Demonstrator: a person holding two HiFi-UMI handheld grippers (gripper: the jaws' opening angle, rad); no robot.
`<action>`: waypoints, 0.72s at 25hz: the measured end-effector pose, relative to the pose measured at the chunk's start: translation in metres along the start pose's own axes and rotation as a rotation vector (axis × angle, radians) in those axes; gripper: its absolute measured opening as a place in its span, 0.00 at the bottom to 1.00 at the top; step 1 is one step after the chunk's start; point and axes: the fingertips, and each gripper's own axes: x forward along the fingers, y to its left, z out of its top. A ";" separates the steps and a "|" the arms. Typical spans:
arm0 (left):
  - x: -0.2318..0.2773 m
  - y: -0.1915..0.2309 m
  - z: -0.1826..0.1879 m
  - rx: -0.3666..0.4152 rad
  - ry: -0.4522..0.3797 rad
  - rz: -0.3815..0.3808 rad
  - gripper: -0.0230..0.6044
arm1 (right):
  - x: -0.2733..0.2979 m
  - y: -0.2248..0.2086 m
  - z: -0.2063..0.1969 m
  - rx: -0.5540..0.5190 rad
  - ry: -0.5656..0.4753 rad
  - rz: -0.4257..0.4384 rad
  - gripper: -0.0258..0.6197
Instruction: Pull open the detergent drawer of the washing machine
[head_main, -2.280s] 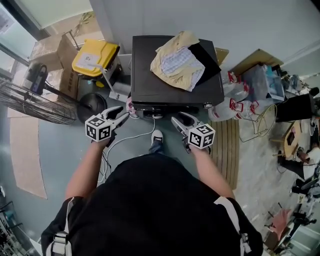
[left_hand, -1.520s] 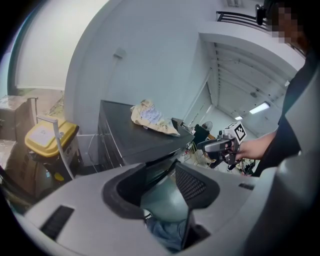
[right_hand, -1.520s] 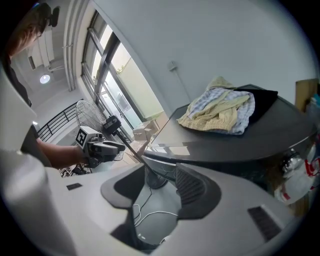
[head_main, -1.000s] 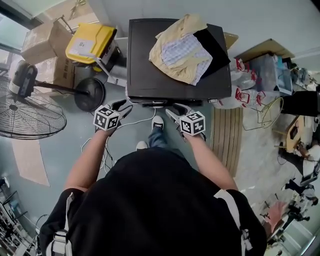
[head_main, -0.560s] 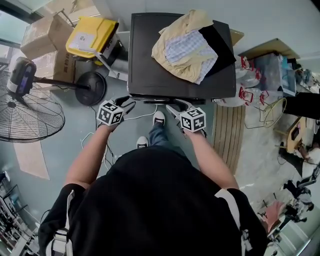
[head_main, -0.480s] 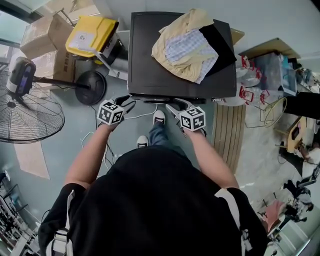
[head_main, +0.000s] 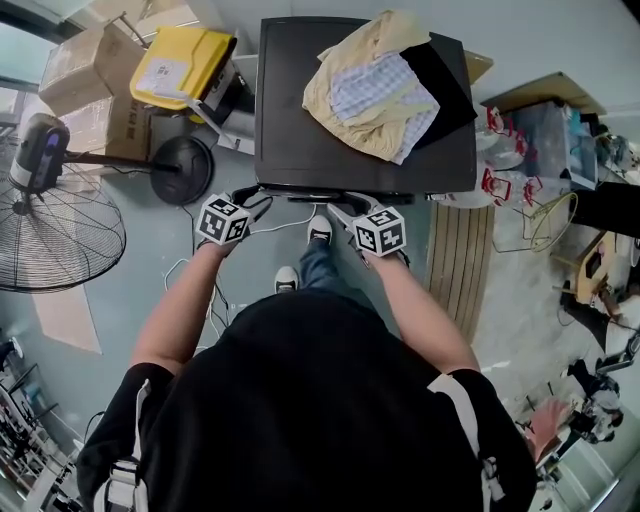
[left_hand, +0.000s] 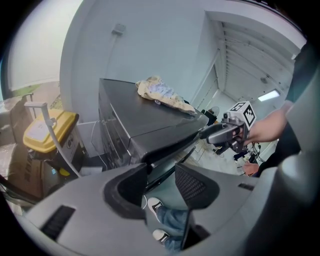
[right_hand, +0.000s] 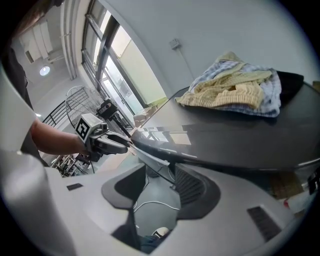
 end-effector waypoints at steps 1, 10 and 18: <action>0.001 0.000 0.000 0.008 -0.001 0.006 0.32 | 0.001 0.000 -0.001 -0.003 0.003 -0.002 0.32; 0.006 0.005 0.001 0.010 -0.019 0.046 0.23 | 0.004 -0.009 -0.002 -0.028 0.017 -0.034 0.25; 0.004 0.008 -0.001 0.005 -0.037 0.079 0.23 | 0.008 -0.013 -0.003 -0.065 0.030 -0.093 0.17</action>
